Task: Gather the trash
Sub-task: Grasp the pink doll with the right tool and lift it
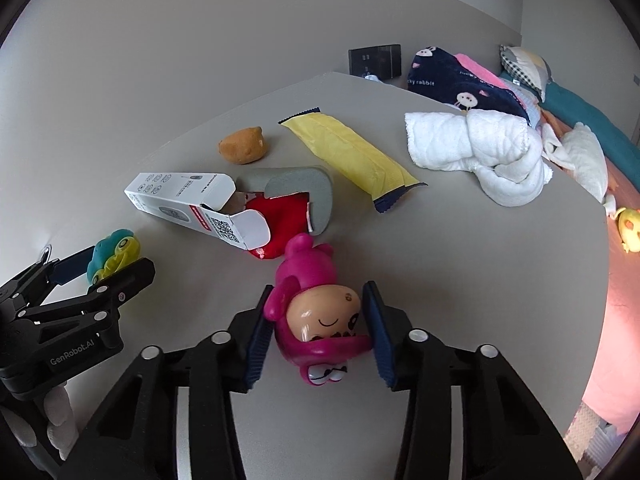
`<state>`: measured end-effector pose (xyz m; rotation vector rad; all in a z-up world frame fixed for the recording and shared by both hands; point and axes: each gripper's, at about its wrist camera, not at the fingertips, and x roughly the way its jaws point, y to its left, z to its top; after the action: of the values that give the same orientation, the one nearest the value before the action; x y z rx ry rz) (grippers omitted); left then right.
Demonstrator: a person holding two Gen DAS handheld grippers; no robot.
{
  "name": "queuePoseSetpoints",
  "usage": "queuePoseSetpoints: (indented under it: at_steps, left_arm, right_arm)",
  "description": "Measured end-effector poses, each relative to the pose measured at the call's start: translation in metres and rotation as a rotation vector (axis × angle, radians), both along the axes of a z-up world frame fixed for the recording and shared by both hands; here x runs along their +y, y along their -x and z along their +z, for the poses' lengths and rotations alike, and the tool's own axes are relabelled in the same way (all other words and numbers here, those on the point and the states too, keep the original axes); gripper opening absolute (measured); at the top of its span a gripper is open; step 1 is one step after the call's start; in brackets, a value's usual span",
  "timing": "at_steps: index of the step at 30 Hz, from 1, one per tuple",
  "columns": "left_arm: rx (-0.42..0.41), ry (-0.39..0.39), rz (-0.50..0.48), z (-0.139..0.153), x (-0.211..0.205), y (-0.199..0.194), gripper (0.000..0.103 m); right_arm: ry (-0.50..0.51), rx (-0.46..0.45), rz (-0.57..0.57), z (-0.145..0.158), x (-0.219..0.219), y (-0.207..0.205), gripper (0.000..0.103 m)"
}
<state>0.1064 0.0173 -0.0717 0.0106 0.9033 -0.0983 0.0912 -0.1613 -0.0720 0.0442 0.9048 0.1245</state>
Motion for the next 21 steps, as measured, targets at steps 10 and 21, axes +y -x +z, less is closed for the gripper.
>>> queuePoseSetpoints:
  at_steps: [10,21]
  left_arm:
    - [-0.001,0.0,-0.029,0.001,-0.005,0.003,0.079]
    - [-0.011,-0.028,-0.057,0.006,-0.018,0.011,0.079]
  right_arm:
    - [-0.01,0.032,-0.019,0.002,-0.011,0.015,0.043]
    - [-0.063,0.022,-0.061,0.012,-0.038,0.05,0.043]
